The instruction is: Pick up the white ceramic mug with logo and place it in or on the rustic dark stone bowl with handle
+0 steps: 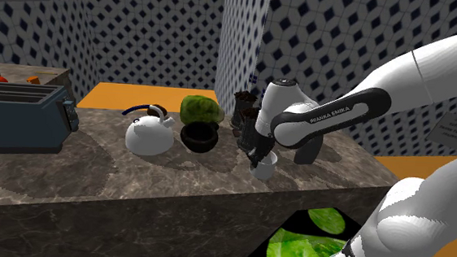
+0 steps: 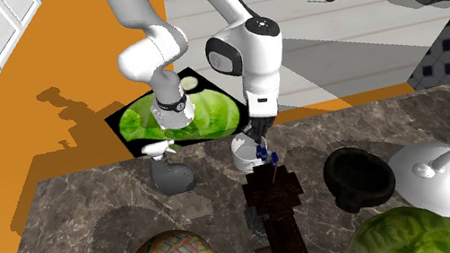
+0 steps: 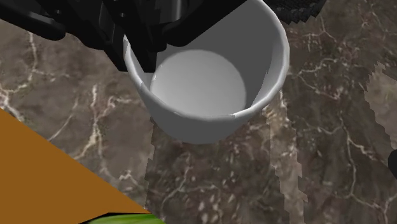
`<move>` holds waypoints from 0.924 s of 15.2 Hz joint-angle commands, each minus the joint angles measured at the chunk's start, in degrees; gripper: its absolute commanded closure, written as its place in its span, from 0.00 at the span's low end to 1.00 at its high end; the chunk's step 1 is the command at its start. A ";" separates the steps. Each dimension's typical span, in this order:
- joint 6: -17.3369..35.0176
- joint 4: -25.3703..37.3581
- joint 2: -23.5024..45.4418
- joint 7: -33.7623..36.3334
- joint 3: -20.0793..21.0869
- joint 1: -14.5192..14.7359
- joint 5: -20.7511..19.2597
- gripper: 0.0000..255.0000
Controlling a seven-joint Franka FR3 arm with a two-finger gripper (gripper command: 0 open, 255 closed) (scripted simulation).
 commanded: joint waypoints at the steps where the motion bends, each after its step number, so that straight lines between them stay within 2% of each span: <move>1: 0.02 0.00 0.01 0.00 0.00 0.00 -0.01 1.00; 14: -11.55 5.53 -6.11 -1.62 -0.73 0.55 1.28 1.00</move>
